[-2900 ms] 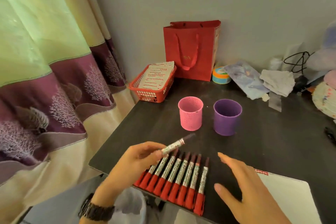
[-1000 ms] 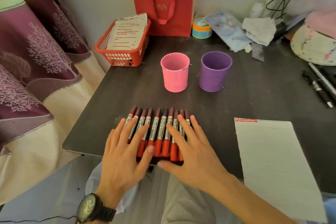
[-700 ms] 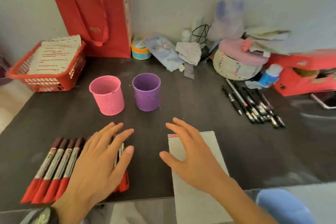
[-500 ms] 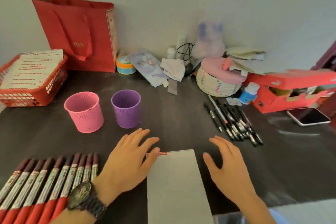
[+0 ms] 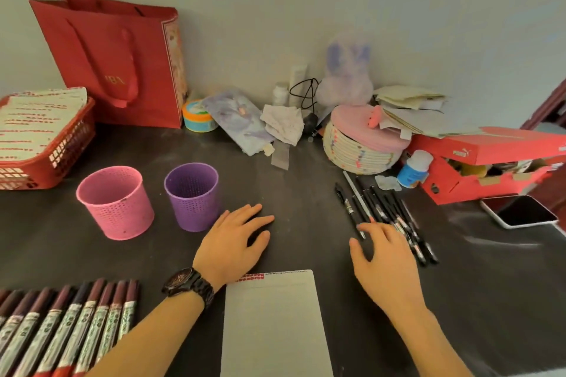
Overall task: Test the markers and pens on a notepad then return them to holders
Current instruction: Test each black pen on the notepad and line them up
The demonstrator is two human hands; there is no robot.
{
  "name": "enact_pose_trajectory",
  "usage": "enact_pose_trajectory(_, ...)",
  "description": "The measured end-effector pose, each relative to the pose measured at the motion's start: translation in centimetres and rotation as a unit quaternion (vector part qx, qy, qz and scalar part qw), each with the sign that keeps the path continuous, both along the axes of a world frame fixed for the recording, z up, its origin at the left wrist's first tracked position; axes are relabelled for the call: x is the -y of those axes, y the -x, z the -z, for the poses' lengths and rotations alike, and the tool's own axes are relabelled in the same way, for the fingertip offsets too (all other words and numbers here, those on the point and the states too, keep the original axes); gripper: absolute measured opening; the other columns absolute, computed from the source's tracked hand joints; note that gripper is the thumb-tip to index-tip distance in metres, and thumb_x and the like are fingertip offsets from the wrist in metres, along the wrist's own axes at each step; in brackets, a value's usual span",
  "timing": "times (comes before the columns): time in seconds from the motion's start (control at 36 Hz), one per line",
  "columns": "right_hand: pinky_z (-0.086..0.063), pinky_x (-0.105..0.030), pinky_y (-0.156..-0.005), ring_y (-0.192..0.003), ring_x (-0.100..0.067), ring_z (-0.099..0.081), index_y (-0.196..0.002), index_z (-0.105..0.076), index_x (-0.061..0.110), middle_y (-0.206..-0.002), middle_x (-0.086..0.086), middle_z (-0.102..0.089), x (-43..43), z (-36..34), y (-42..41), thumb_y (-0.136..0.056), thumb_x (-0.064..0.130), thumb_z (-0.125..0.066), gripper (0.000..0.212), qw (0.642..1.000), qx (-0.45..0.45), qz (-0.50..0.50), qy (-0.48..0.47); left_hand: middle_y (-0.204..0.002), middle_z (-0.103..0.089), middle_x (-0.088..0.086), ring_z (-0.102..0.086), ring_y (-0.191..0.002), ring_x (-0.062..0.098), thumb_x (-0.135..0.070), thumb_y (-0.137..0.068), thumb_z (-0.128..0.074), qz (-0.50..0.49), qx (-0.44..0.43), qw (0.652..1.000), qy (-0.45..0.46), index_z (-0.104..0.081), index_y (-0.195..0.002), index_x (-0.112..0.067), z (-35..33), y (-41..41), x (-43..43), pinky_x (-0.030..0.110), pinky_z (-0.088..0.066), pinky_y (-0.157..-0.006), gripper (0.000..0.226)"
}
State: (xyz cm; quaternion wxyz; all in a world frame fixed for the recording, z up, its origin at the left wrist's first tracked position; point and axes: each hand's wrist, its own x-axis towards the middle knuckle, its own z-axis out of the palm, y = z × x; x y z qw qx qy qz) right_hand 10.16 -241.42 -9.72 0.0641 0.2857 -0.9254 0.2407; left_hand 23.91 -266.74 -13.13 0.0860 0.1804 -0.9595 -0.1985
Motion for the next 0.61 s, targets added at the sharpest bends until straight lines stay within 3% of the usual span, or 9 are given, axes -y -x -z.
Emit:
enact_pose_trajectory(0.17, -0.046, -0.043, -0.095, -0.118, -0.035, -0.054, -0.138, -0.048, 0.011, -0.130, -0.016, -0.059, 6.7, -2.5, 4.9, -0.100, 0.035, -0.054, 0.045, 0.992, -0.016, 0.013, -0.126, -0.159, -0.027, -0.019, -0.017, -0.148, 0.004, -0.055, -0.100, -0.033, -0.014, -0.007, 1.000, -0.012, -0.039, -0.145, -0.047, -0.5, 0.2, -0.4, 0.034, -0.006, -0.120, 0.046)
enact_pose_trajectory(0.33, -0.049, -0.042, -0.083, -0.116, -0.040, -0.056, -0.122, -0.056, 0.004, -0.126, -0.020, -0.058, 10.2, -1.7, 7.0, -0.099, 0.029, -0.056, 0.033, 0.967, 0.039, 0.057, -0.246, -0.158, -0.030, -0.015, -0.019, -0.148, 0.008, -0.053, -0.101, -0.035, -0.014, -0.015, 1.000, -0.011, -0.042, -0.144, -0.044, -0.5, 0.2, -0.5, 0.037, -0.009, -0.121, 0.045)
enact_pose_trajectory(0.42, -0.043, -0.037, -0.074, -0.106, -0.039, -0.061, -0.112, -0.059, 0.006, -0.117, -0.019, -0.064, 10.3, -1.6, 6.8, -0.101, 0.026, -0.053, 0.024, 0.978, 0.064, 0.043, -0.196, -0.158, -0.032, -0.014, -0.021, -0.147, 0.009, -0.053, -0.100, -0.036, -0.013, -0.021, 1.000, -0.010, -0.043, -0.144, -0.043, -0.4, 0.3, -0.5, 0.038, -0.011, -0.121, 0.045)
enact_pose_trajectory(0.47, -0.046, -0.035, -0.073, -0.097, -0.031, -0.067, -0.121, -0.057, 0.008, -0.111, -0.014, -0.066, 10.0, -2.1, 5.5, -0.104, 0.024, -0.047, 0.026, 0.983, 0.179, 0.026, -0.021, -0.158, -0.032, -0.014, -0.021, -0.148, 0.009, -0.054, -0.100, -0.035, -0.013, -0.026, 0.999, -0.012, -0.044, -0.144, -0.043, -0.2, 0.3, -0.4, 0.038, -0.009, -0.120, 0.046)
enact_pose_trajectory(0.5, -0.051, -0.036, -0.072, -0.087, -0.026, -0.070, -0.122, -0.056, 0.009, -0.108, -0.011, -0.065, 9.8, -2.5, 4.3, -0.106, 0.021, -0.043, 0.024, 0.952, 0.282, 0.030, 0.120, -0.158, -0.032, -0.014, -0.021, -0.148, 0.009, -0.054, -0.100, -0.034, -0.015, -0.028, 0.999, -0.013, -0.044, -0.144, -0.043, -0.2, 0.2, -0.4, 0.037, -0.008, -0.120, 0.046)
enact_pose_trajectory(0.56, -0.055, -0.032, -0.059, -0.058, -0.017, -0.066, -0.110, -0.060, 0.010, -0.093, -0.006, -0.063, 8.7, -3.6, 1.6, -0.105, 0.014, -0.041, 0.020, 0.817, 0.447, 0.049, 0.361, -0.158, -0.031, -0.015, -0.020, -0.148, 0.008, -0.054, -0.100, -0.035, -0.015, -0.032, 0.999, -0.014, -0.043, -0.144, -0.043, 0.0, 0.3, -0.3, 0.036, -0.006, -0.119, 0.046)
enact_pose_trajectory(0.61, -0.041, -0.026, -0.046, -0.044, -0.012, -0.047, -0.094, -0.064, 0.011, -0.078, -0.004, -0.058, 6.7, -4.0, -1.0, -0.103, 0.023, -0.044, 0.024, 0.698, 0.531, 0.042, 0.479, -0.158, -0.030, -0.015, -0.020, -0.148, 0.008, -0.051, -0.100, -0.038, -0.014, -0.033, 0.999, -0.008, -0.043, -0.144, -0.044, 0.3, 0.4, -0.3, 0.036, -0.006, -0.120, 0.045)
